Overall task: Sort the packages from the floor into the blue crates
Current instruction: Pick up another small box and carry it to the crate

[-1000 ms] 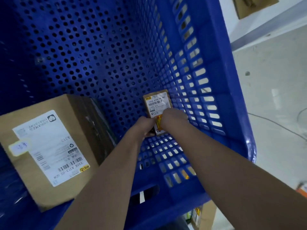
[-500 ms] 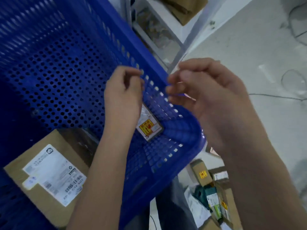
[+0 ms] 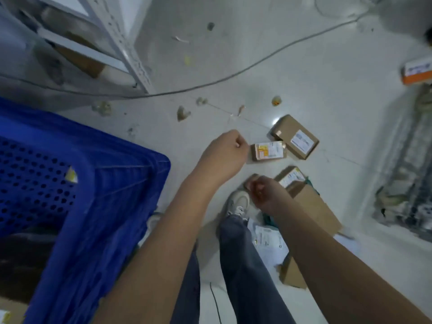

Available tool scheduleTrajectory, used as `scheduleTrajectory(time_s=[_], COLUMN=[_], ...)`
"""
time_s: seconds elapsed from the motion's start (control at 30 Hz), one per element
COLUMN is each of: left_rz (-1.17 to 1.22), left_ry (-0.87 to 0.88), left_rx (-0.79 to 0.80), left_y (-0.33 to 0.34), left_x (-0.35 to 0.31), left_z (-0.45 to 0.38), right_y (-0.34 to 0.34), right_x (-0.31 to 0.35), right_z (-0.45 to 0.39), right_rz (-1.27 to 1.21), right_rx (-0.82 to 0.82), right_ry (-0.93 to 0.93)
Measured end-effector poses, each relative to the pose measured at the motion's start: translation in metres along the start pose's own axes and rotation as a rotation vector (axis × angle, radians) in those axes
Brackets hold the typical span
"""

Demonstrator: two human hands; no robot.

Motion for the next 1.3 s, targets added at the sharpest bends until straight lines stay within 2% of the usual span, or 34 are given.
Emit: scheduleTrajectory(time_s=[0.07,0.17,0.3,0.47,0.57,0.7,0.8,0.97,1.03,1.13,1.3], left_rz=[-0.105,-0.196,-0.24,-0.029,-0.11,-0.196,-0.287,-0.54,-0.462,-0.292,-0.285], left_ry=[-0.165,-0.304,-0.363,-0.611,-0.611,-0.583,-0.504,-0.271,-0.28,-0.42,-0.407], left_rx=[0.12,0.191,0.08,-0.094,-0.081,-0.016,0.06,0.189,0.19,0.141,0.23], left_y=[0.039,0.077,0.095,0.091,0.094,0.117,0.145,0.195,0.213,0.231,0.245], left_x=[0.036,0.072,0.1,0.146,0.163,0.187,0.199,0.2,0.2,0.209,0.223], left_z=[-0.019,-0.039,-0.065,-0.098,-0.136,-0.205,-0.262,-0.346,-0.37,-0.391,-0.395], right_y=[-0.037,-0.071,-0.105,-0.121,-0.112,-0.081,-0.065,-0.061,-0.066,-0.072,-0.064], right_x=[-0.013,-0.021,0.002,0.062,0.088,0.087,0.087,0.081,0.077,0.074,0.082], right_z=[-0.018,-0.03,-0.049,-0.096,-0.135,-0.203,-0.257,-0.328,-0.348,-0.369,-0.376], right_rz=[0.128,0.213,0.431,0.446,0.397,0.339,0.281,-0.007,-0.055,-0.08,-0.096], right_rx=[-0.068,-0.001,-0.025,-0.088,-0.118,-0.11,-0.158,-0.205,-0.247,-0.254,-0.166], right_ry=[0.015,0.061,0.024,-0.131,-0.189,-0.123,-0.108,0.038,0.062,0.061,-0.006])
Point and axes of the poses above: each hand's wrist, its own z-axis away from the middle knuckle, its own y-axis out of the palm, x = y × z, the point moved 6 cm from there along -z, towards the middle knuckle, and after that the axes turned 9 degrees about z, right-handed, at the moved point
